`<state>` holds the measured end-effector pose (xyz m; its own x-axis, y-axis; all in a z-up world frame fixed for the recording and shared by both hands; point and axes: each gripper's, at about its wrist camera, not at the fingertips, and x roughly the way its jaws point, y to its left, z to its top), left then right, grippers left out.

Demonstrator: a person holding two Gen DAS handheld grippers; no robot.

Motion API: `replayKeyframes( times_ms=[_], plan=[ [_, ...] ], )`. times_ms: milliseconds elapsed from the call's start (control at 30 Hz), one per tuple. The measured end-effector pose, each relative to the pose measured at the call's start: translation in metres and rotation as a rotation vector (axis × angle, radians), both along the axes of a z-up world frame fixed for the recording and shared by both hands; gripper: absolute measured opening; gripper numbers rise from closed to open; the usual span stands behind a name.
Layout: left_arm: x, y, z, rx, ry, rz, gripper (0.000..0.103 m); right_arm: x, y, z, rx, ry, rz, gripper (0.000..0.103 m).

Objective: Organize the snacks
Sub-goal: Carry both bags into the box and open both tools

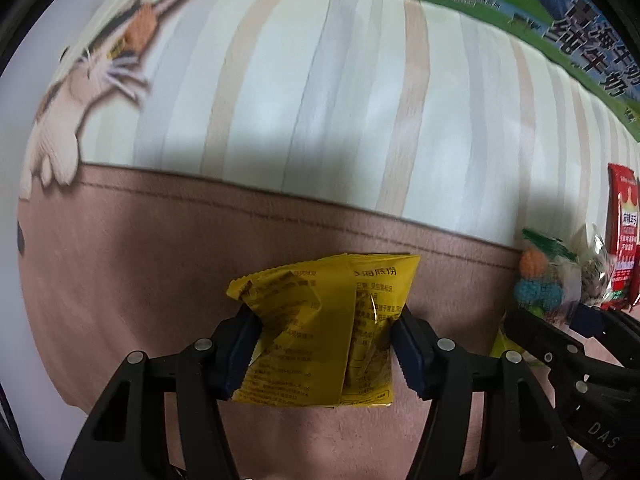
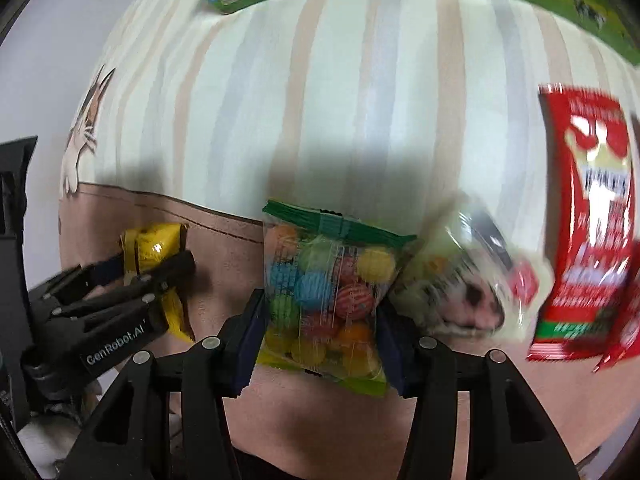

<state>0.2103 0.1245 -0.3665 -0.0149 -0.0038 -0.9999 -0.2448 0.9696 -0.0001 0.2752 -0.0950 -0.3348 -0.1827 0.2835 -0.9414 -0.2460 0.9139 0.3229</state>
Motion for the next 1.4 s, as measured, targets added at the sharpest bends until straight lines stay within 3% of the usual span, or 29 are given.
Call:
replayKeyframes(
  times_ms=[167,267,500,600,767,933,1033,1133,1200,1400],
  plan=[
    [-0.001,0.003,-0.002,0.012,-0.004,0.004,0.058,0.002,0.007,-0.01,-0.014,0.004,-0.026,0.059],
    [-0.004,-0.009,0.001,0.032,-0.011,-0.001,0.055,0.009,0.016,-0.012,-0.025,-0.022,-0.023,0.053],
    [-0.009,-0.026,0.037,-0.02,-0.067,0.001,0.052,-0.001,-0.02,0.012,0.071,-0.055,-0.068,0.051],
    [-0.001,-0.03,0.066,-0.066,-0.116,-0.003,0.052,0.008,-0.035,0.043,0.132,-0.081,-0.099,0.051],
    [0.036,-0.049,0.139,-0.153,-0.243,-0.05,0.052,0.033,-0.071,0.109,0.229,-0.167,-0.146,0.051],
    [0.109,-0.08,0.215,-0.191,-0.35,-0.146,0.052,0.097,-0.105,0.184,0.261,-0.295,-0.19,0.051],
    [0.158,-0.099,0.234,-0.183,-0.372,-0.2,0.052,0.139,-0.119,0.209,0.213,-0.375,-0.195,0.051],
    [0.203,-0.119,0.235,-0.19,-0.341,-0.226,0.052,0.186,-0.129,0.214,0.159,-0.391,-0.2,0.051],
    [0.226,-0.124,0.222,-0.204,-0.301,-0.221,0.052,0.212,-0.134,0.207,0.115,-0.373,-0.19,0.051],
    [0.282,-0.138,0.165,-0.205,-0.158,-0.21,0.052,0.265,-0.135,0.155,-0.004,-0.276,-0.164,0.051]
  ],
)
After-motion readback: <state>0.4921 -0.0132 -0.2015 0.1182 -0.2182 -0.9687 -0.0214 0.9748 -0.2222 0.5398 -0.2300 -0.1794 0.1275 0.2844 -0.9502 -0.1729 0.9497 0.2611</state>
